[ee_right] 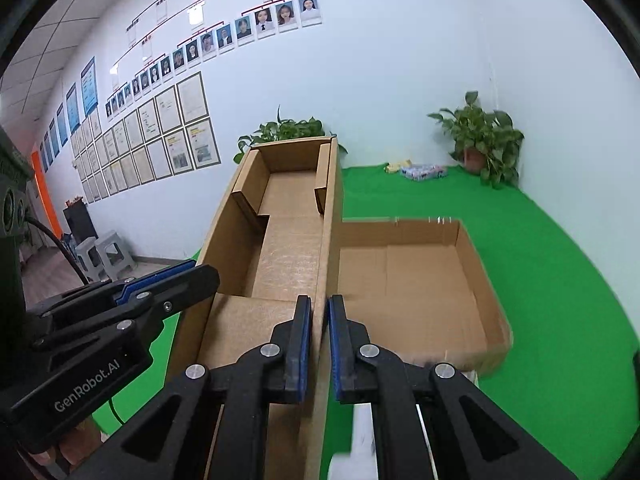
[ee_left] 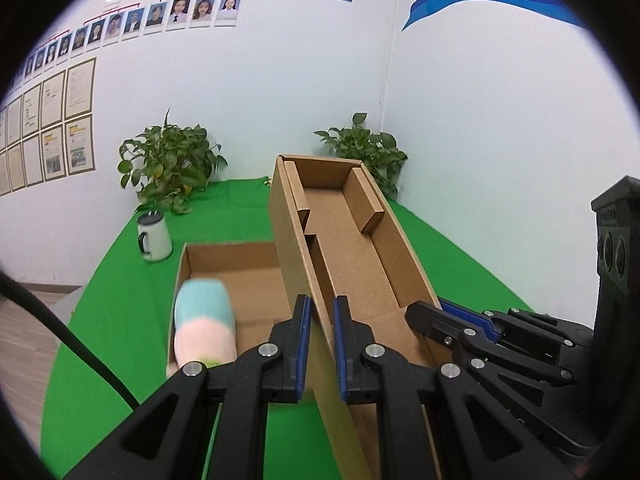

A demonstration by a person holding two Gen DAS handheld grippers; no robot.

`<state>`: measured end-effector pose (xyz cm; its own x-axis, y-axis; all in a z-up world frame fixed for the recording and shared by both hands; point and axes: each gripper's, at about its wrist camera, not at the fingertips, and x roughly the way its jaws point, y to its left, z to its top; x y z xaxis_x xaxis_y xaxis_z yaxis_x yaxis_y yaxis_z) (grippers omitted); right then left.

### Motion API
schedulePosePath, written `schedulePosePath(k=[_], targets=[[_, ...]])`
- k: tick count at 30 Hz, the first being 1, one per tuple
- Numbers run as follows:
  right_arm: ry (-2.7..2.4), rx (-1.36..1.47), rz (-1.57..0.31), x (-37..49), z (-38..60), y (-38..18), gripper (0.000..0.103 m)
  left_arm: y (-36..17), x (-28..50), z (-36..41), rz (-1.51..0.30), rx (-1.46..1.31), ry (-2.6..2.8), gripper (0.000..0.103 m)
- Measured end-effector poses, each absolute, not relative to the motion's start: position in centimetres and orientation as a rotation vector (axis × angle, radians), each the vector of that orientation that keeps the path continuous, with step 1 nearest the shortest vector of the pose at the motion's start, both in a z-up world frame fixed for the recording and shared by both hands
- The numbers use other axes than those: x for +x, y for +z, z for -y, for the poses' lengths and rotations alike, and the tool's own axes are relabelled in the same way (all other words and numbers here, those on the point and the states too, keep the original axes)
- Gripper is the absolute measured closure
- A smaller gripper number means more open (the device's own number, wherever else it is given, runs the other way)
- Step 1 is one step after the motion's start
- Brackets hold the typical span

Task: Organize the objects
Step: 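Carry the cardboard insert with both grippers into the large box and lower it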

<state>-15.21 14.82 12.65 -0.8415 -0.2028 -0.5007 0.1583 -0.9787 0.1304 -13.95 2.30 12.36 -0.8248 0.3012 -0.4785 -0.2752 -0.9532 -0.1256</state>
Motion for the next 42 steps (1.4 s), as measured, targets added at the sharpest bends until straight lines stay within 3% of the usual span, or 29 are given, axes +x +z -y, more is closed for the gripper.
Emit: schedulePosePath(k=[6, 11, 21, 32, 42], targets=[[-2.843, 0.821, 0.124, -22.6, -15.6, 15.3, 0.096, 14.2, -20.0, -2.6, 0.065, -0.771, 2.729, 0.093], [-2.817, 0.895, 0.134, -28.8, -16.0, 14.3, 0.096, 12.3, -24.2, -2.7, 0.038, -0.872, 2.721, 0.093], [-2.703, 1.067, 0.195, -40.8, -15.7, 5.5, 0.096, 4.9, -30.9, -1.8, -0.016, -1.116, 2.729, 0.093], [-2.617, 1.258, 0.281, -45.7, -13.7, -6.0, 0.097, -3.0, -34.6, -1.3, -0.089, -1.410, 2.666, 0.093], [-2.602, 1.371, 0.212, -45.4, -10.8, -9.2, 0.096, -2.4, -33.2, 0.4, -0.024, -1.409, 2.691, 0.091]])
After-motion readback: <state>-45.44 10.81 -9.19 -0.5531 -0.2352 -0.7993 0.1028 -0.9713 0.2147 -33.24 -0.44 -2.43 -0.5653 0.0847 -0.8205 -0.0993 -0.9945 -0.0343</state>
